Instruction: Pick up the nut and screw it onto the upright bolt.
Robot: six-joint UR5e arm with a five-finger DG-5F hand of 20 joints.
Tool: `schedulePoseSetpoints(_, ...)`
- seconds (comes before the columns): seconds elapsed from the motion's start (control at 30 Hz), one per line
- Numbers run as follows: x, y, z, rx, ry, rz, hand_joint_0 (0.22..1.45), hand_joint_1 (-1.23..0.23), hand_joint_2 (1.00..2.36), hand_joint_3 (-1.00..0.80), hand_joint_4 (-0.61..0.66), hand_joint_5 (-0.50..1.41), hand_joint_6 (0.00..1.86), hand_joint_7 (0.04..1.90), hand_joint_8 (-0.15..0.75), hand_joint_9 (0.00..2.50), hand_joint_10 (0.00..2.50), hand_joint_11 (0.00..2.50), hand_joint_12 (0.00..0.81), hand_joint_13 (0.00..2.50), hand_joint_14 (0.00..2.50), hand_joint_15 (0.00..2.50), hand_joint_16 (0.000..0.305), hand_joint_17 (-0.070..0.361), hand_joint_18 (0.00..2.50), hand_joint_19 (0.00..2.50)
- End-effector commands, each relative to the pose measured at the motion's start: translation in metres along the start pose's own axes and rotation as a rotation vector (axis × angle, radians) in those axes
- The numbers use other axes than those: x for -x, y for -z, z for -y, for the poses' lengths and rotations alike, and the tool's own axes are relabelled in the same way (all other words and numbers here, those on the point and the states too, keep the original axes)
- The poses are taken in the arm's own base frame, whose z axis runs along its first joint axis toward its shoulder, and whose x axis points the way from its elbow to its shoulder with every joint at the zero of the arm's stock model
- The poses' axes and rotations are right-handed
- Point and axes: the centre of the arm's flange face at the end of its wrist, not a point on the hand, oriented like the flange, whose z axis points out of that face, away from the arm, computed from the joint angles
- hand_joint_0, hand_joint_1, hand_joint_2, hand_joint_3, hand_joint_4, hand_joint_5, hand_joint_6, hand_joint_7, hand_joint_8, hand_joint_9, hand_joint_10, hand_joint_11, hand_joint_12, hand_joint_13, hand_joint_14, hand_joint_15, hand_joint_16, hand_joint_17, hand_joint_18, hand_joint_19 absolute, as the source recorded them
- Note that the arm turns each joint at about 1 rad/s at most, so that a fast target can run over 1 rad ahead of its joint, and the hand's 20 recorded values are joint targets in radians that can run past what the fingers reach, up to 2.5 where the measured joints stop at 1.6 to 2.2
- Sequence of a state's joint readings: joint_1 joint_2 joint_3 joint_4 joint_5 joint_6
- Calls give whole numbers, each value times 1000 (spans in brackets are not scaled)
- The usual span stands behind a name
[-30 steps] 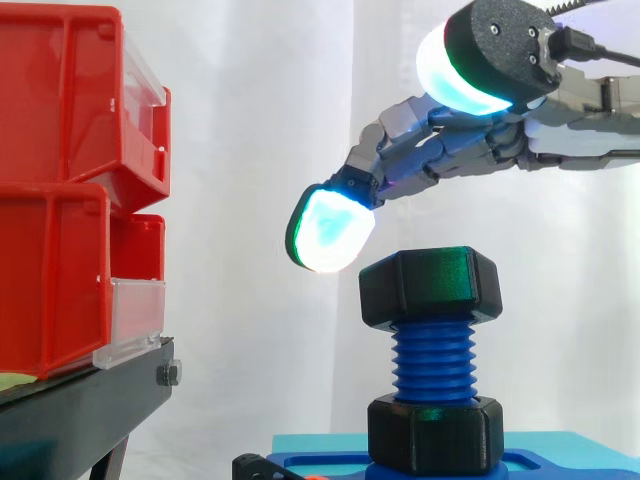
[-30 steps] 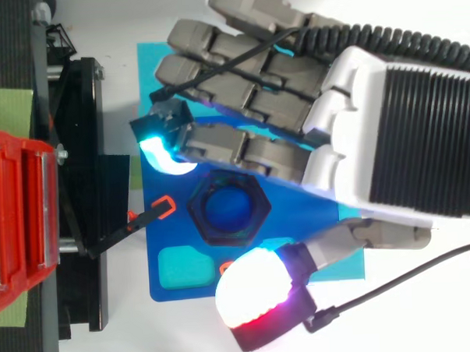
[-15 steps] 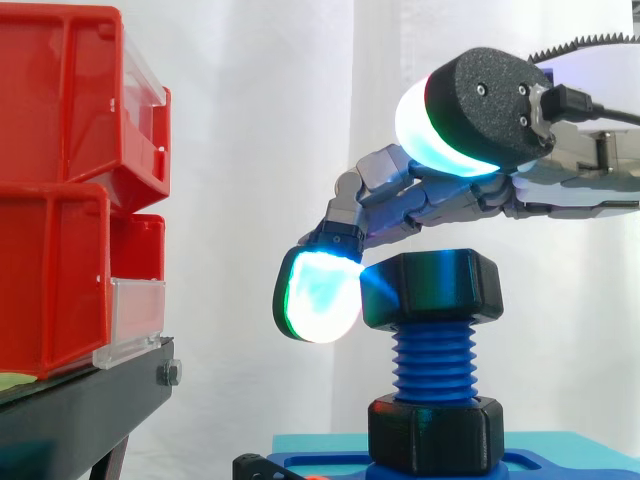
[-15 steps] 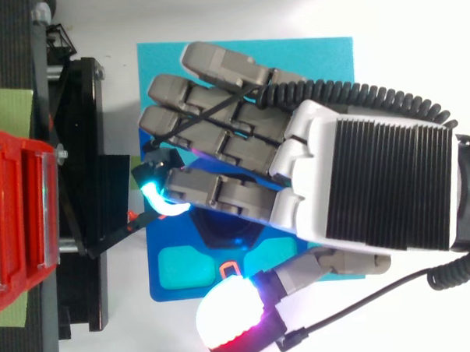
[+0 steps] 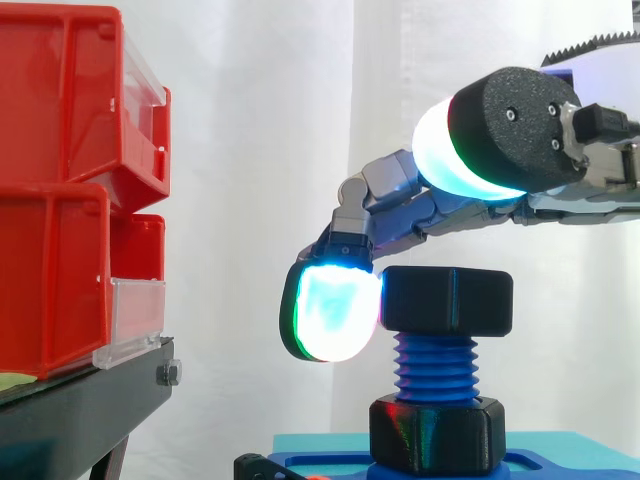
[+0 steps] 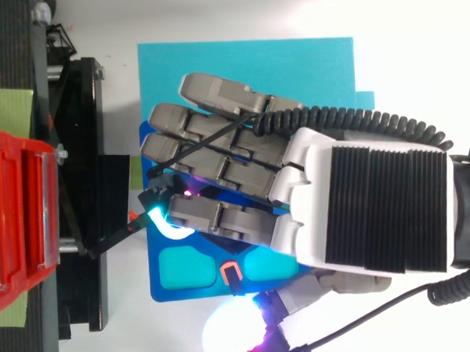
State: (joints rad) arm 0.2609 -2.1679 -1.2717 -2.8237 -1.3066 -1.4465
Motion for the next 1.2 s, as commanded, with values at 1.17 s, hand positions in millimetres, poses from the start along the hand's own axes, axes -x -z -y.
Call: schedulePoseSetpoints(1.17,11,3,52,17,22,-67,510,-106,1000,-500,279,-116,501,1328,301,386,0,0,335,307,0,0,39,88,107,0)
